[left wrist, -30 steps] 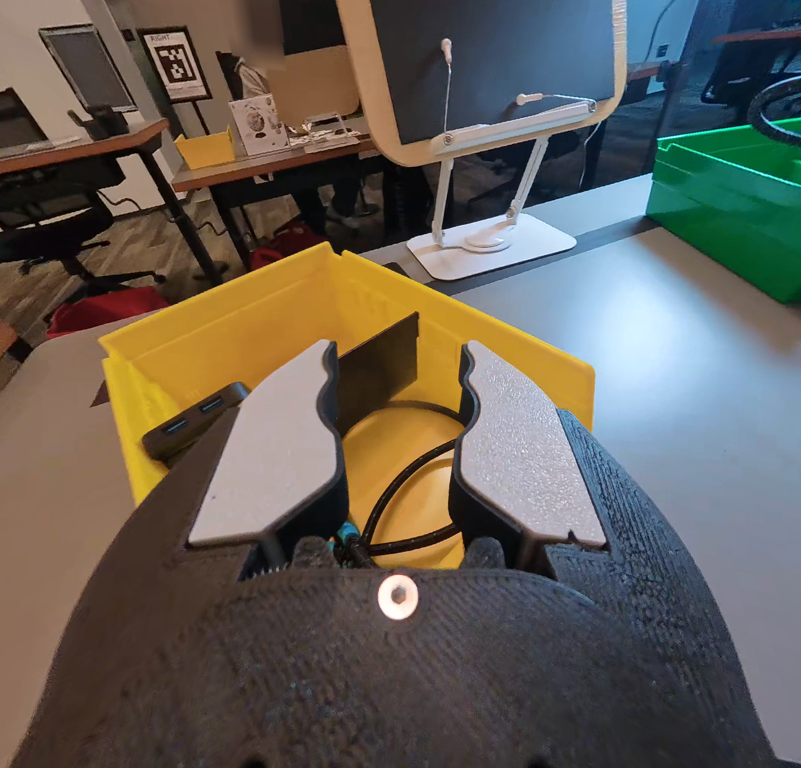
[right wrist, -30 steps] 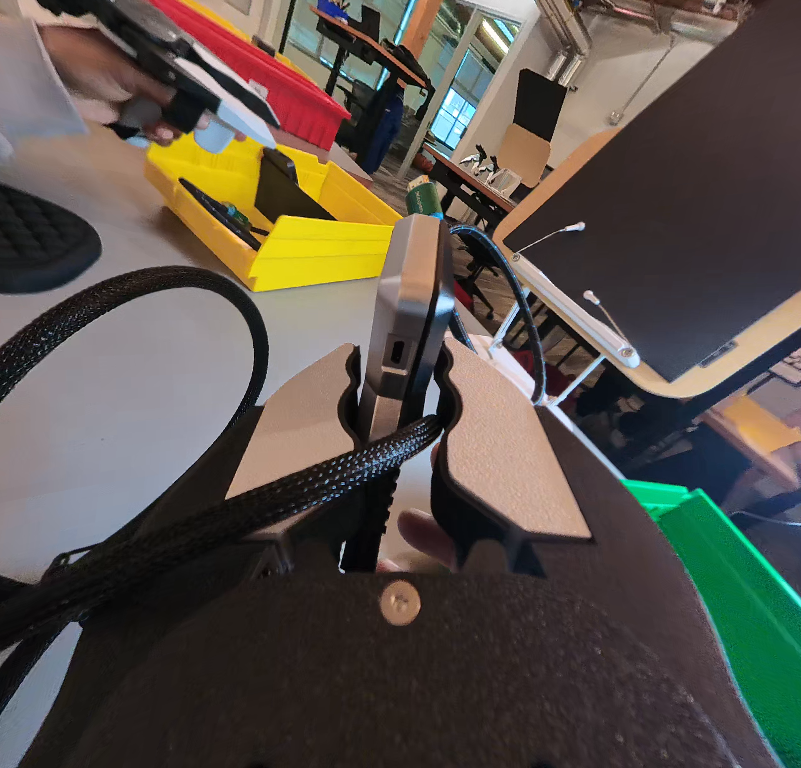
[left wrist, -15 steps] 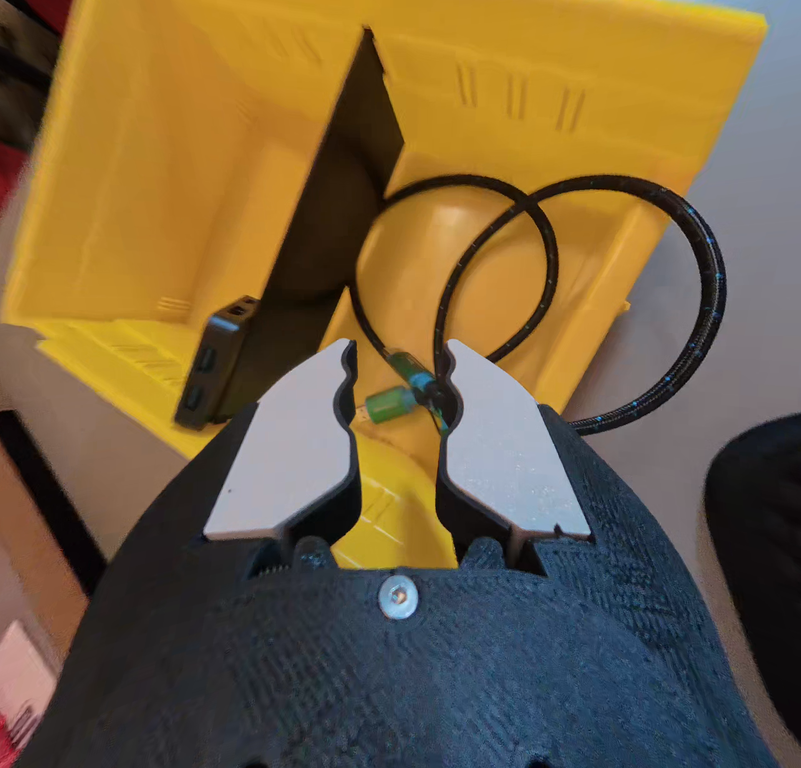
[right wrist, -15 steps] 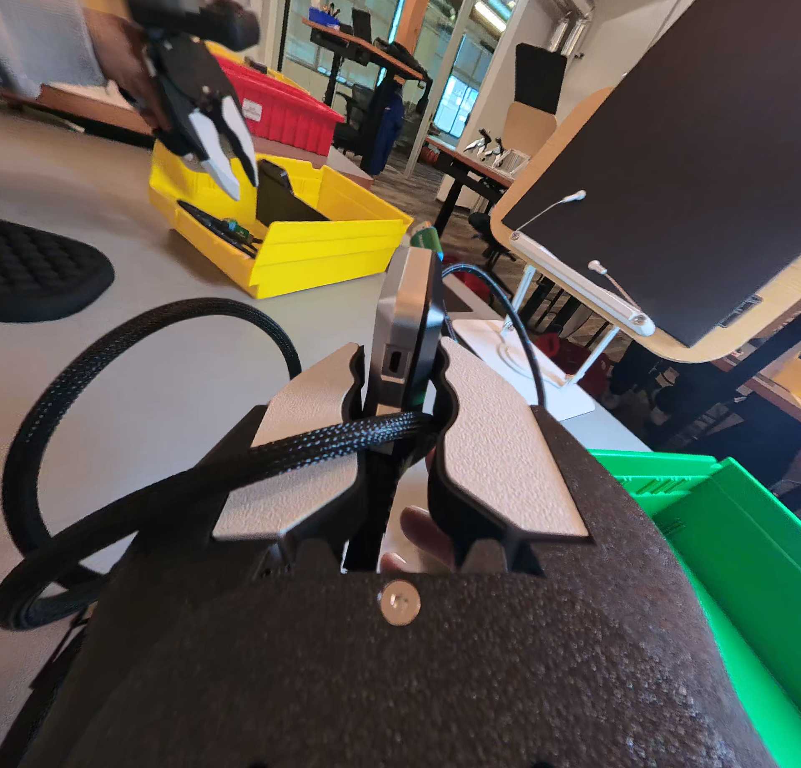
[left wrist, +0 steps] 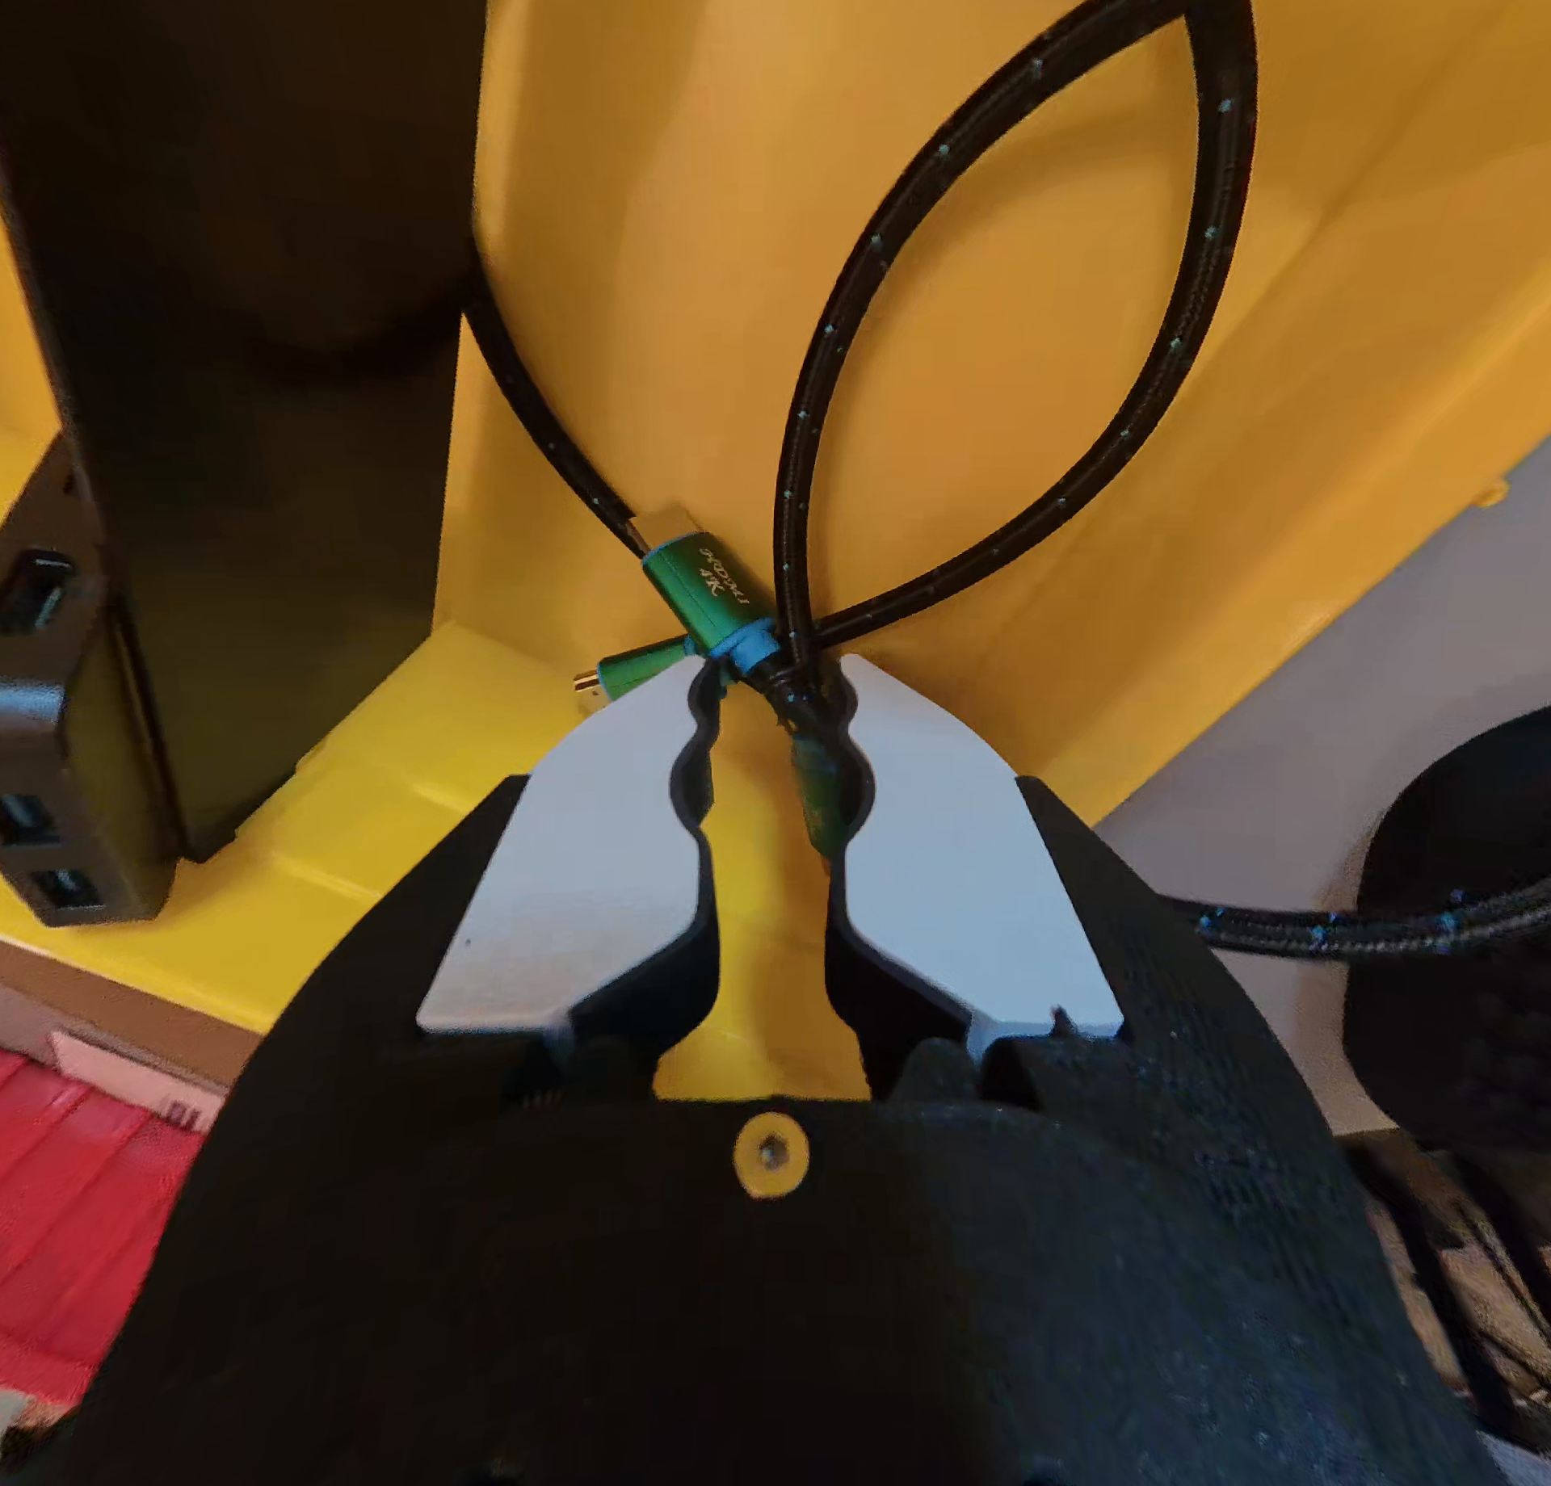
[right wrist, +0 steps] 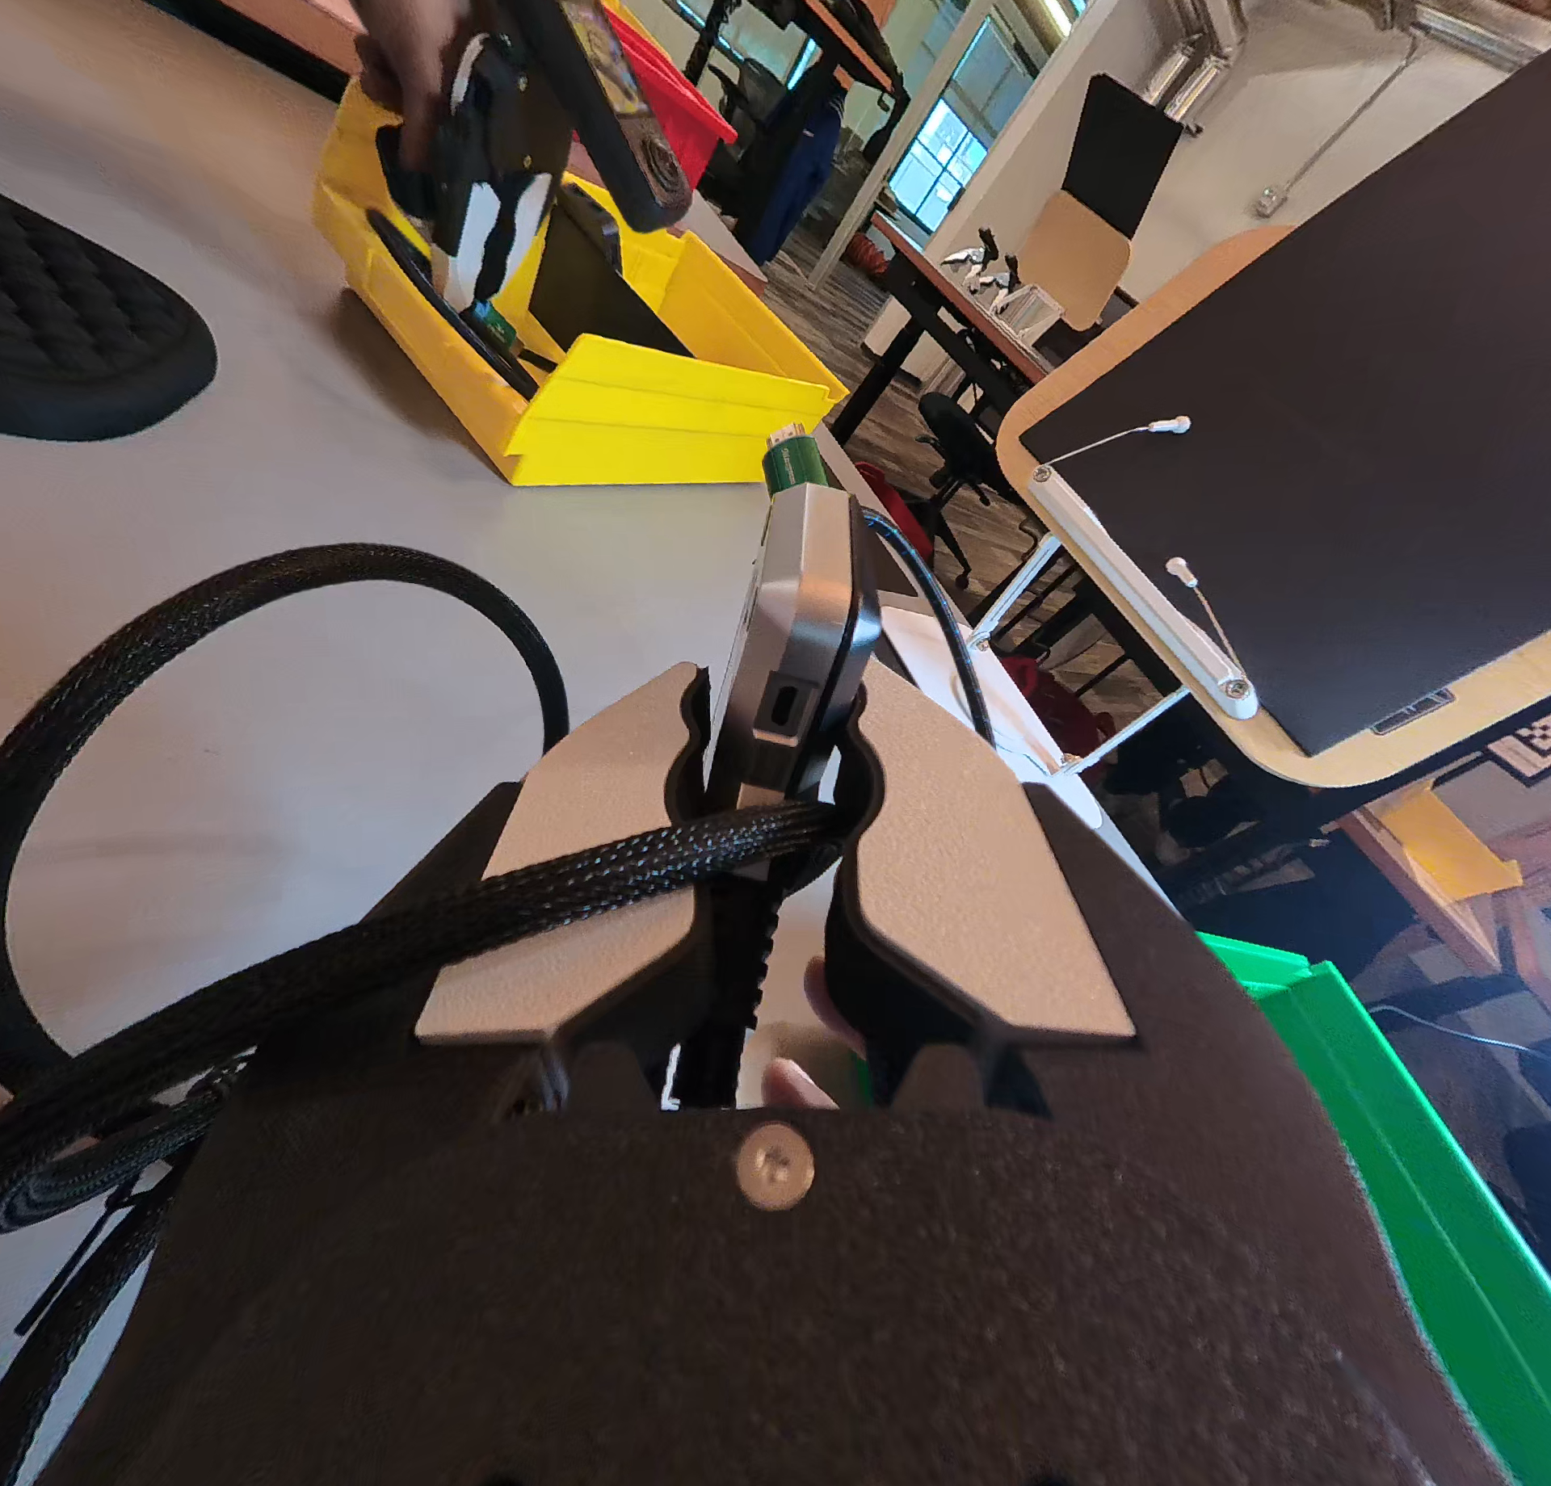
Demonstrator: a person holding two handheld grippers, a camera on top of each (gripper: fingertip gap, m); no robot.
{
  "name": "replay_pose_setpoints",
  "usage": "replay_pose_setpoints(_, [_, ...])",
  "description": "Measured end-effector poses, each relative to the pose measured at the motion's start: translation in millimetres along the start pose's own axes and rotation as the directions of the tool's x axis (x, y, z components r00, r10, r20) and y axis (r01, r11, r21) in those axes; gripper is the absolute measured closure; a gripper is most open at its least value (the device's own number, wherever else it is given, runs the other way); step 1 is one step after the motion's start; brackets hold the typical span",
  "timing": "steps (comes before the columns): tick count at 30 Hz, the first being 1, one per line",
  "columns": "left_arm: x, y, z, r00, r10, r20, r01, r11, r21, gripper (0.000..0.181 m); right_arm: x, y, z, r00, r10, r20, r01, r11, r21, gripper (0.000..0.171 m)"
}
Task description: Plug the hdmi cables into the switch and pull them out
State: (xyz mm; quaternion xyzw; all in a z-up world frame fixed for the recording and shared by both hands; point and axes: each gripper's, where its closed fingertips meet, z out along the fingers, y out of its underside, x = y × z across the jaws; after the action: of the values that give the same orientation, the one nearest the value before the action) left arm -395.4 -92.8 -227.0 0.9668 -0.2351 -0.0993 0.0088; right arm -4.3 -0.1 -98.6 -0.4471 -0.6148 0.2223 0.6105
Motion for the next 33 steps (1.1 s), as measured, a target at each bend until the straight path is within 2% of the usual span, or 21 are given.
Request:
replay_pose_setpoints(2, [-2,-3,-5,0.999,0.026,0.032,-0.026,1.0,0.002,0.164,1,1,0,1.0,-0.009,-0.005,0.009,1.0,-0.002,0.144])
replay_pose_setpoints(8, [-11,-12,-33,0.984,0.11,0.14,-0.118,0.992,0.052,0.165,4,2,-2,1.0,0.0,-0.011,0.0,1.0,0.002,0.144])
replay_pose_setpoints(14, [-8,-33,-108,0.964,0.142,0.226,-0.2,0.945,0.26,0.168,3,-1,-2,1.0,-0.016,-0.015,0.017,1.0,0.009,0.144])
replay_pose_setpoints(18, [26,-60,-168,0.953,0.186,0.241,-0.283,0.833,0.476,0.168,3,-3,-2,1.0,-0.02,-0.016,0.02,1.0,0.016,0.144])
replay_pose_setpoints(21, [82,-84,-195,0.932,0.298,0.207,-0.361,0.704,0.612,0.168,4,-8,-3,1.0,-0.021,-0.024,0.021,0.999,0.029,0.144])
replay_pose_setpoints(25, [166,-118,-188,0.859,0.484,0.169,-0.446,0.544,0.711,0.168,8,-13,-7,0.999,-0.019,-0.045,0.021,0.998,0.053,0.144])
replay_pose_setpoints(28, [214,-141,-170,0.799,0.587,0.13,-0.459,0.457,0.762,0.168,14,-14,-10,0.998,-0.015,-0.065,0.019,0.998,0.067,0.144])
replay_pose_setpoints(30, [233,-153,-154,0.763,0.639,0.095,-0.456,0.429,0.779,0.168,17,-14,-12,0.997,-0.012,-0.074,0.017,0.997,0.078,0.144])
replay_pose_setpoints(33, [254,-161,-125,0.702,0.712,0.001,-0.446,0.438,0.781,0.168,21,-15,-14,0.996,-0.01,-0.084,0.018,0.995,0.099,0.144])
